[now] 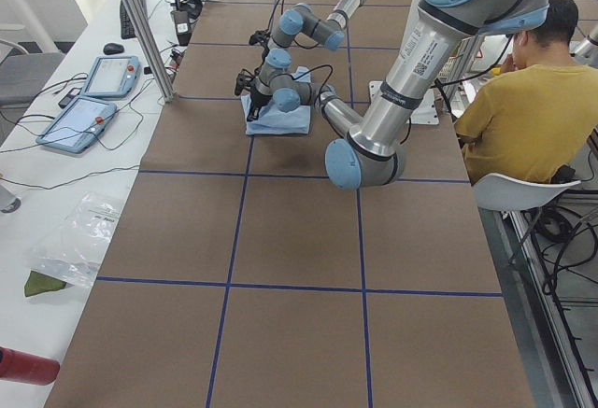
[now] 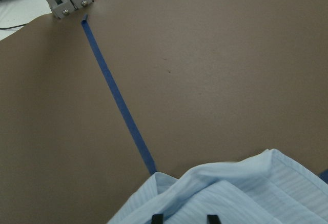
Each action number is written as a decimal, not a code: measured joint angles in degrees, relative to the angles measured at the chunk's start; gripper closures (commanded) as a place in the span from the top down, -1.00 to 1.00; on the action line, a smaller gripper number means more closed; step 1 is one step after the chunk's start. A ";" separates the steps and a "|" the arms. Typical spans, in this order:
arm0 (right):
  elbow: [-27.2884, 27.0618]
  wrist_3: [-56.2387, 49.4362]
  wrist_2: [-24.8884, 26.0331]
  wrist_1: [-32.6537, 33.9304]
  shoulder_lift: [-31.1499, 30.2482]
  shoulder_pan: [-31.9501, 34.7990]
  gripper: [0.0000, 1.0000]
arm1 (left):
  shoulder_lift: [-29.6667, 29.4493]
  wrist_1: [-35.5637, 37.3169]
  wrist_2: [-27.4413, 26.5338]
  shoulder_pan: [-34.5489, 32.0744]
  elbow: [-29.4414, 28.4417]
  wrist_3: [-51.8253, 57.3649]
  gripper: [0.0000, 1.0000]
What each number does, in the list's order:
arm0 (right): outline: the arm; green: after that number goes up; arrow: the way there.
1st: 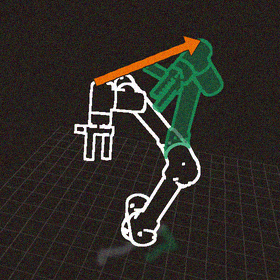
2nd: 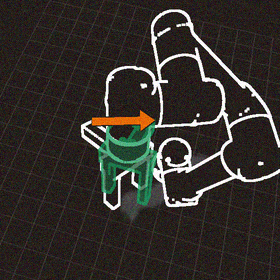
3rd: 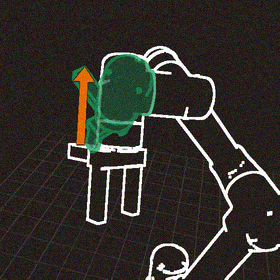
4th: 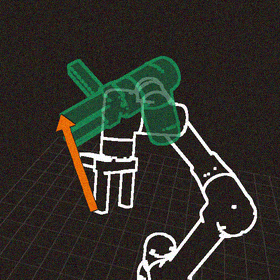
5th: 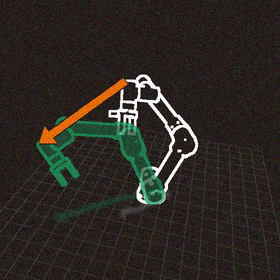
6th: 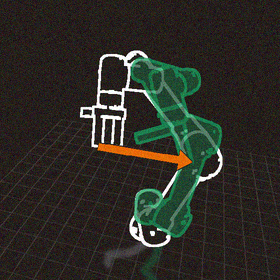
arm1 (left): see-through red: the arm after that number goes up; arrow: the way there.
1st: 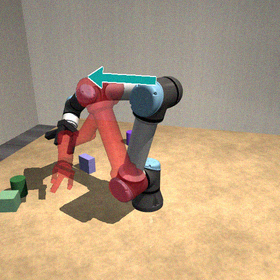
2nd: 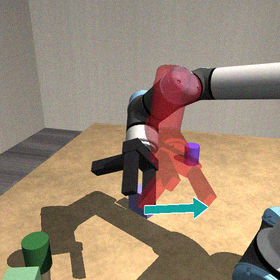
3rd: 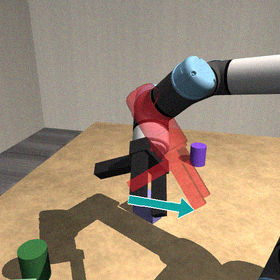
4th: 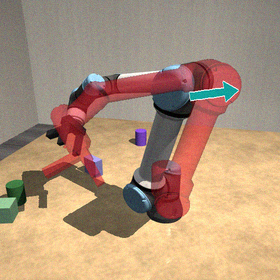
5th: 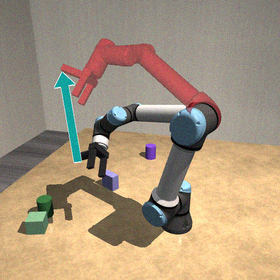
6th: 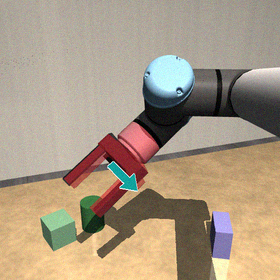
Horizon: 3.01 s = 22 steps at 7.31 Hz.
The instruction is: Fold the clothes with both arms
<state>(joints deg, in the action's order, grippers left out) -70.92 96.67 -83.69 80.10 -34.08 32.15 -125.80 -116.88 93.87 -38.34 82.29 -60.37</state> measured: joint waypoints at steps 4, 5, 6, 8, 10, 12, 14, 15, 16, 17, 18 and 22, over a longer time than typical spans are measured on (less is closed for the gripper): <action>2.84 -3.79 -7.20 -0.04 1.93 2.90 1.00 | 4.49 -2.61 4.54 -1.70 4.26 8.57 1.00; 2.73 -5.32 -8.13 0.09 1.48 2.77 1.00 | 5.03 -2.77 5.67 -2.10 4.80 9.70 1.00; 2.40 -6.65 -9.28 0.31 1.21 2.66 1.00 | 5.31 -2.86 6.29 -2.29 5.08 10.26 1.00; -0.59 -12.21 -14.57 3.10 -0.49 4.84 1.00 | 5.93 -2.85 7.55 -2.56 6.37 10.69 1.00; -9.27 -21.73 -20.45 6.98 -7.97 9.62 1.00 | 10.33 -2.69 11.08 -3.36 11.49 14.12 1.00; -17.95 -34.45 -26.17 8.96 -18.10 16.12 1.00 | 17.47 -2.80 12.81 -5.37 17.56 20.72 1.00; -20.62 -51.46 -33.25 9.37 -26.19 25.35 1.00 | 24.61 -2.90 19.55 -12.33 21.38 32.16 1.00; -20.88 -61.01 -36.00 9.37 -30.32 30.33 1.00 | 28.30 -2.87 23.30 -17.27 22.37 39.75 1.00; -20.91 -70.55 -37.83 9.38 -34.62 35.25 1.00 | 31.68 -2.70 26.79 -22.61 22.66 46.82 1.00; -20.86 -78.86 -39.02 9.30 -38.73 39.69 1.00 | 34.38 -2.49 29.48 -27.07 22.63 50.89 1.00; -20.75 -85.61 -40.54 9.13 -42.90 43.82 1.00 | 36.50 -2.34 30.97 -30.41 22.50 52.59 1.00; -24.99 -94.75 -45.10 4.47 -60.93 56.75 1.00 | 39.92 2.18 33.66 -40.82 19.04 55.26 1.00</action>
<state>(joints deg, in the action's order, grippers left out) -95.91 1.92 -128.79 84.57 -95.01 88.90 -85.89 -114.70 127.53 -79.16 101.33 -5.12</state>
